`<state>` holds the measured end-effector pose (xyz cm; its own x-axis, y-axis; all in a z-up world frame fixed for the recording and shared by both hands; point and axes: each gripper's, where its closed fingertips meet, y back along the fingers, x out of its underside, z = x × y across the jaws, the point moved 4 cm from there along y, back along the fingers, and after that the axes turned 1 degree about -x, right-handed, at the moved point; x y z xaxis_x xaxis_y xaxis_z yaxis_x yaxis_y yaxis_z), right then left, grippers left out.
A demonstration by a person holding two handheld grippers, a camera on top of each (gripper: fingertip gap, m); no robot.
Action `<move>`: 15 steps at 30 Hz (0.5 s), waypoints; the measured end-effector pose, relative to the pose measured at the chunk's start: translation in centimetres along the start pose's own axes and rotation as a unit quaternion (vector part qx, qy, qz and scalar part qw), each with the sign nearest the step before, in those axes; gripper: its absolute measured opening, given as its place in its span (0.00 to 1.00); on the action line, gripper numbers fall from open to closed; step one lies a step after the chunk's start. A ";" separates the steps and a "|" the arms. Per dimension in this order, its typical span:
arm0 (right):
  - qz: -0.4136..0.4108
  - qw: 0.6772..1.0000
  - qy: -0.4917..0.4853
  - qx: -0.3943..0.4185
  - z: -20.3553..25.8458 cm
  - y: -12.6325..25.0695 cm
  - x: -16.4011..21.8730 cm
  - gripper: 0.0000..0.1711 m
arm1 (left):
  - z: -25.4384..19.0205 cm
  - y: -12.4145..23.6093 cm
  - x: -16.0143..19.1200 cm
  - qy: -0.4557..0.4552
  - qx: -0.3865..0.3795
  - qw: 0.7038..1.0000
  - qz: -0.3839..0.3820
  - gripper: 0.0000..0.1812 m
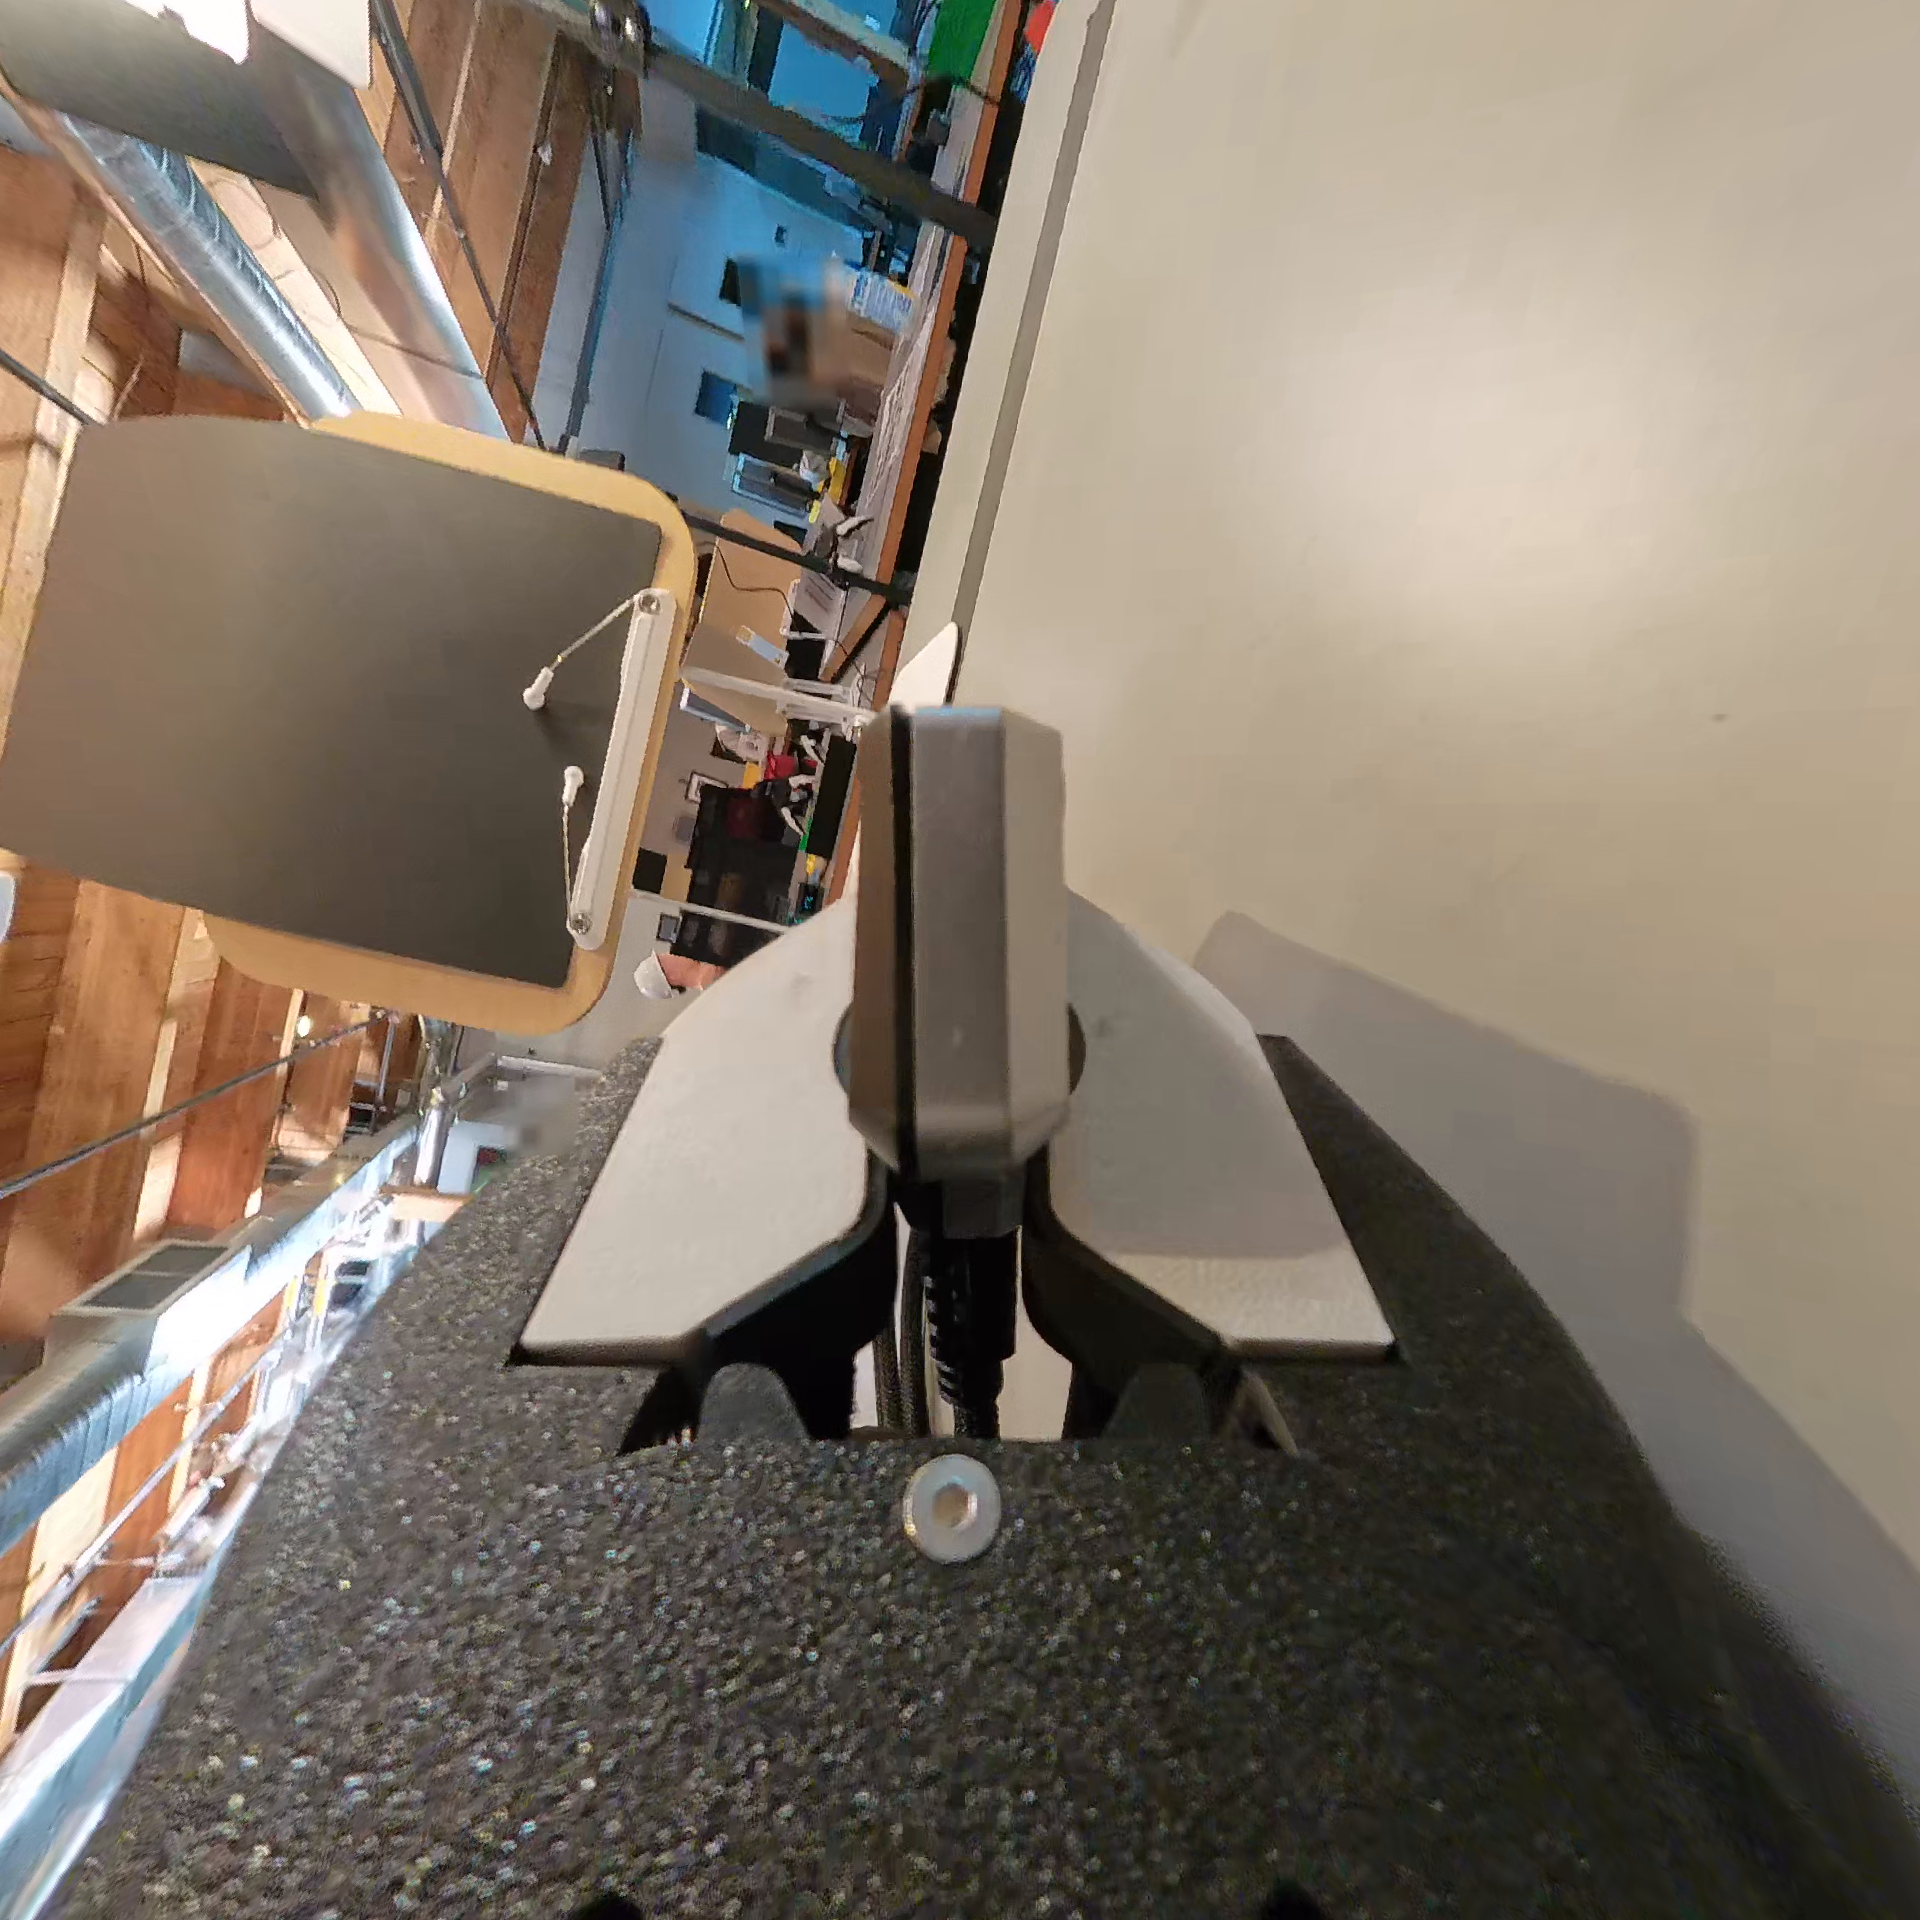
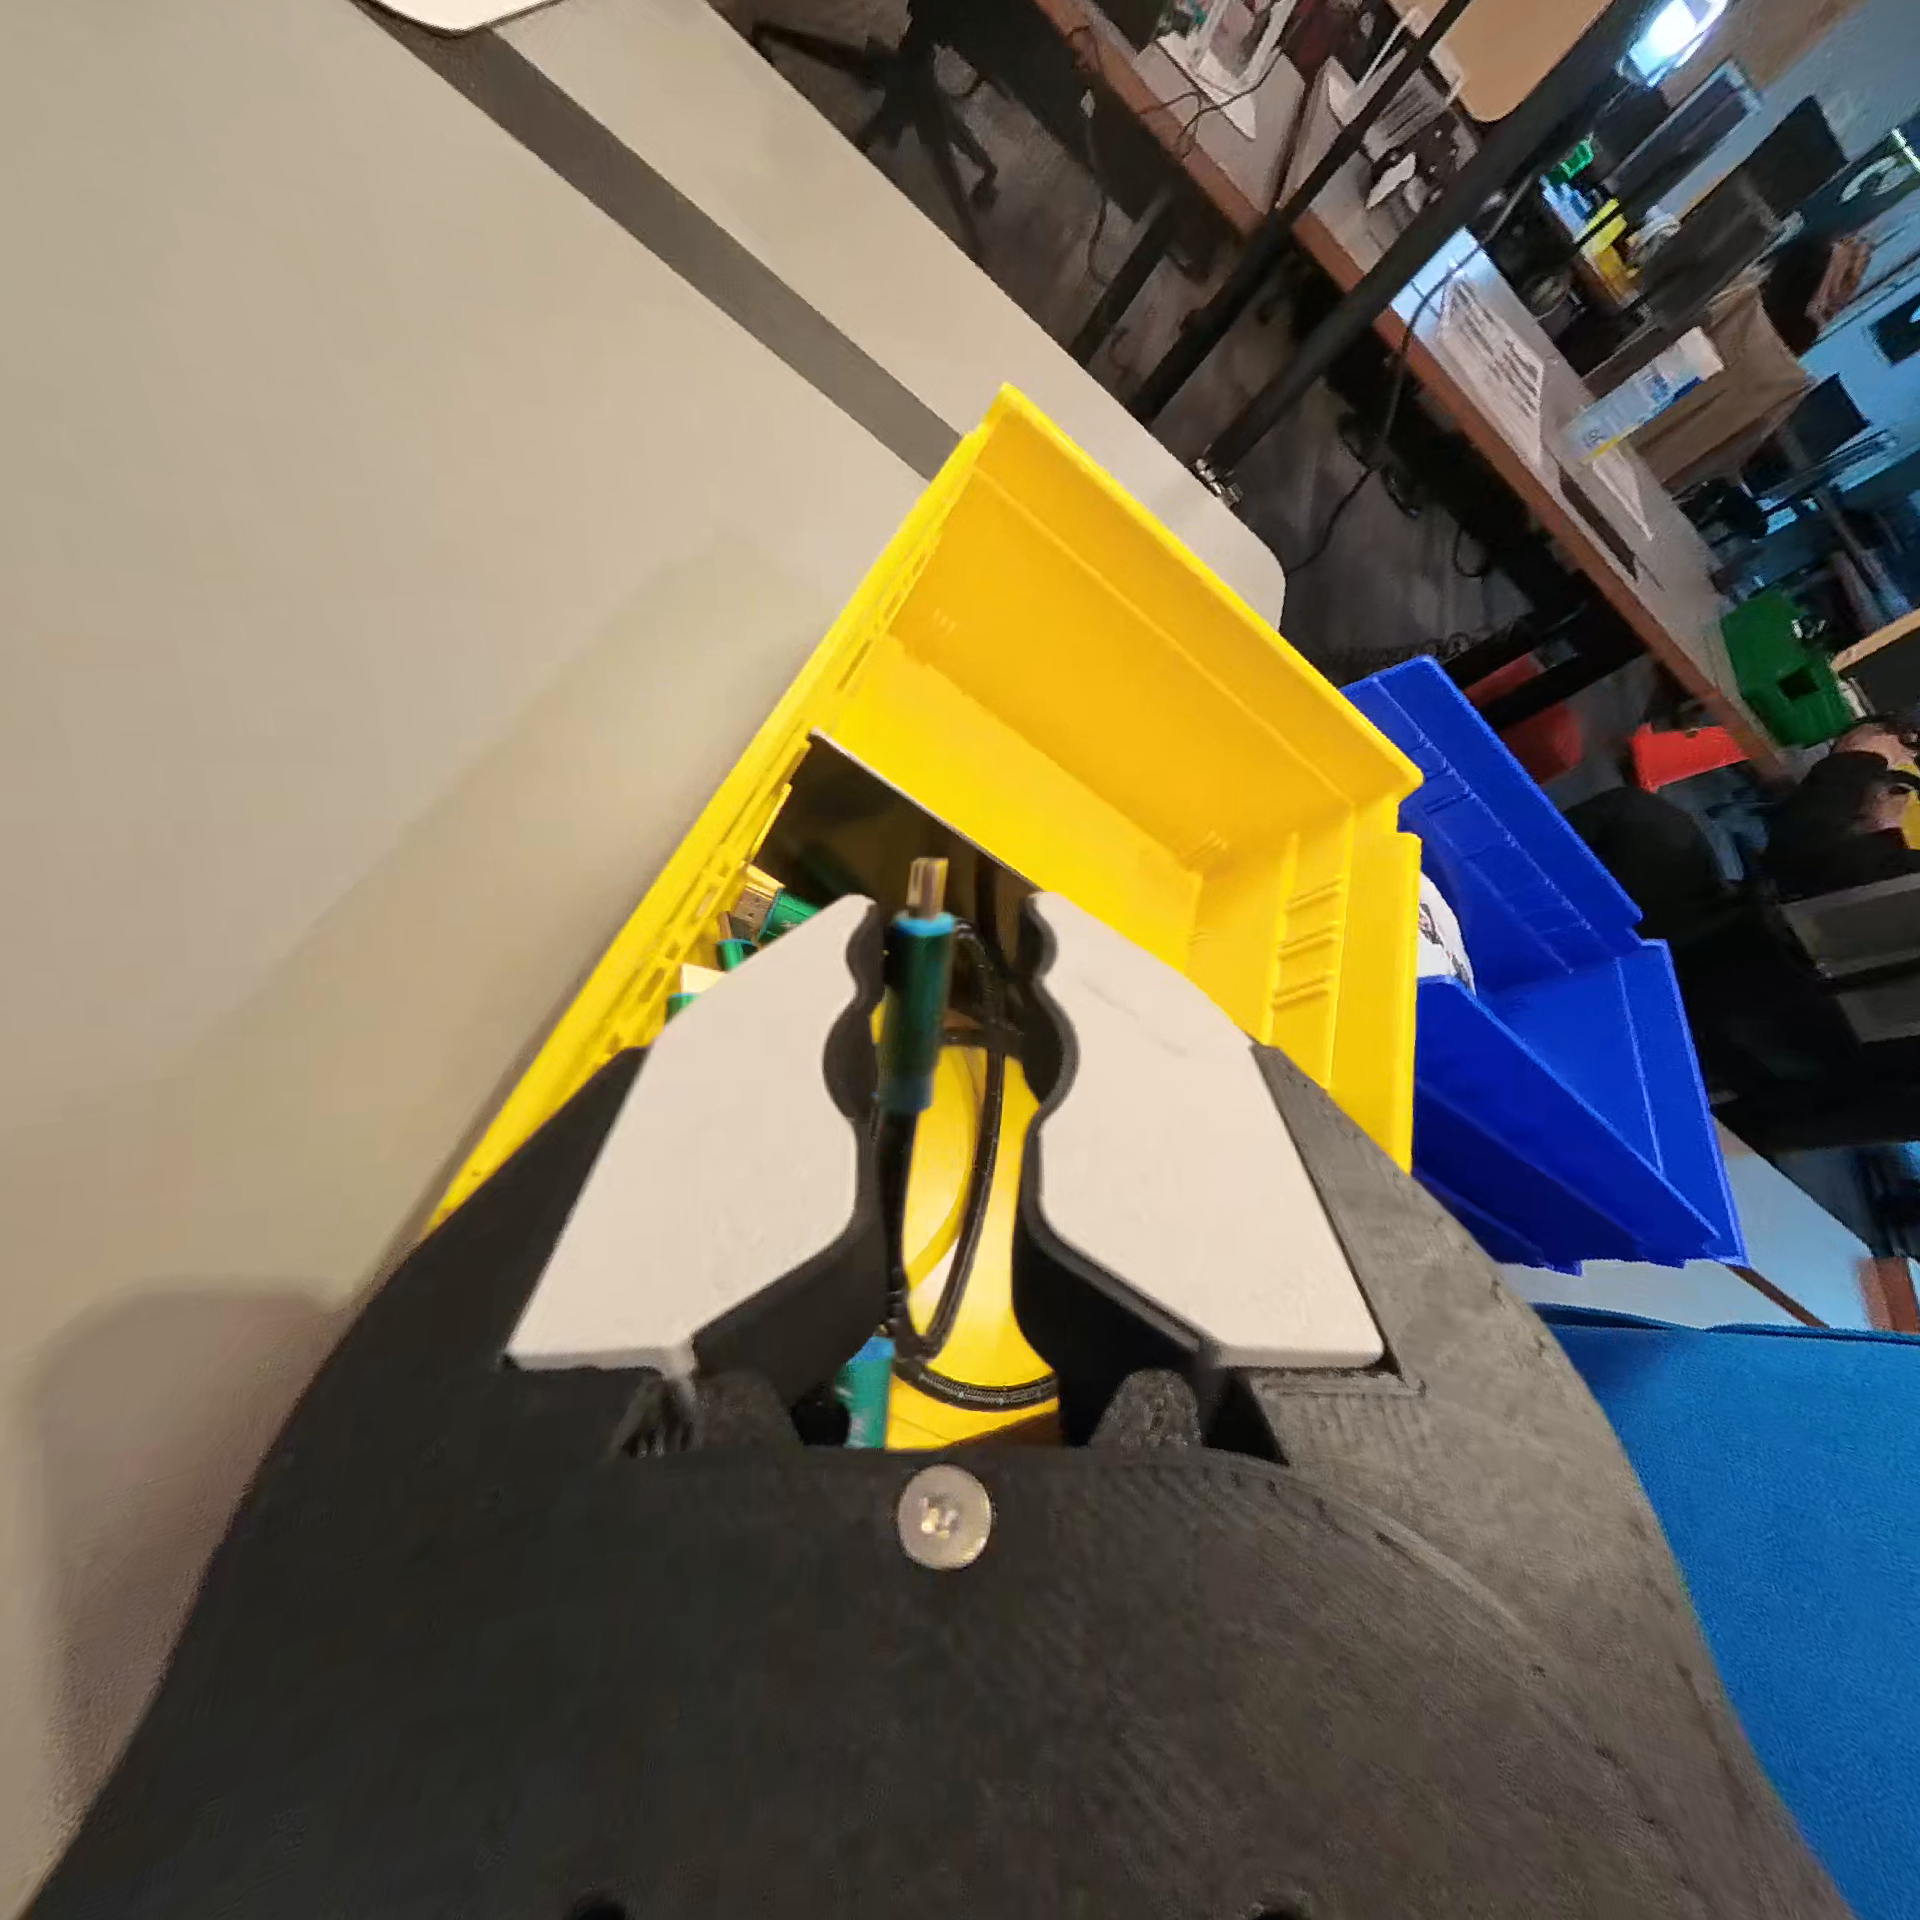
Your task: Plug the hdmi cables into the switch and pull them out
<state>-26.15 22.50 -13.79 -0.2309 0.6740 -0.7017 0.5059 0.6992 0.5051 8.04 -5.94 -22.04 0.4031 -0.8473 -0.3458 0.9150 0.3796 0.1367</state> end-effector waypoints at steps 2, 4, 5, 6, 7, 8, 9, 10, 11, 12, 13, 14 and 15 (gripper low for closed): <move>-0.006 1.000 0.022 -0.005 0.6 0.6 -1.0 0.16 | -0.3 0.4 -0.8 -0.013 0.005 0.999 -0.030 0.13; -0.020 0.998 0.056 0.000 1.3 1.7 -2.6 0.17 | -0.3 0.8 -2.1 -0.027 0.005 0.997 -0.065 0.13; -0.025 0.997 0.076 0.001 1.8 2.2 -3.4 0.18 | -0.3 0.8 -2.6 -0.032 0.001 0.996 -0.078 0.13; -0.027 0.995 0.098 0.000 2.4 2.7 -4.1 0.19 | -0.3 0.9 -3.2 -0.035 -0.001 0.995 -0.089 0.13; -0.029 0.992 0.121 -0.002 3.1 3.1 -4.8 0.22 | -0.3 1.0 -3.7 -0.039 -0.002 0.994 -0.101 0.13; -0.036 0.989 0.145 -0.007 4.1 3.5 -5.6 0.23 | -0.4 1.1 -4.2 -0.044 -0.002 0.992 -0.116 0.13; -0.049 0.985 0.167 -0.016 5.2 3.9 -6.4 0.24 | -0.5 1.4 -4.7 -0.048 0.000 0.990 -0.134 0.13; -0.063 0.981 0.183 -0.032 6.6 4.1 -7.2 0.25 | -0.7 1.7 -5.2 -0.050 0.003 0.987 -0.153 0.13; -0.082 0.975 0.199 -0.052 8.3 4.2 -8.0 0.27 | -0.8 2.0 -5.7 -0.050 0.007 0.984 -0.172 0.13; -0.105 0.968 0.216 -0.074 10.2 4.2 -8.8 0.28 | -0.9 2.4 -6.2 -0.049 0.009 0.980 -0.191 0.13; -0.127 0.959 0.233 -0.099 12.3 3.9 -9.5 0.30 | -1.0 2.7 -6.7 -0.049 0.009 0.977 -0.209 0.13; -0.147 0.949 0.252 -0.122 14.5 3.5 -10.0 0.36 | -1.0 3.0 -7.2 -0.048 0.008 0.973 -0.225 0.14; -0.166 0.938 0.271 -0.137 16.7 2.9 -10.6 0.40 | -1.0 3.4 -7.6 -0.049 0.007 0.969 -0.240 0.14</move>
<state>-8.30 13.44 -13.31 -0.7643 0.3777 -0.5227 0.1147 0.8772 0.4662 8.04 2.19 -19.86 -0.0712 -0.9563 -0.2836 0.9973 -0.0727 -0.0052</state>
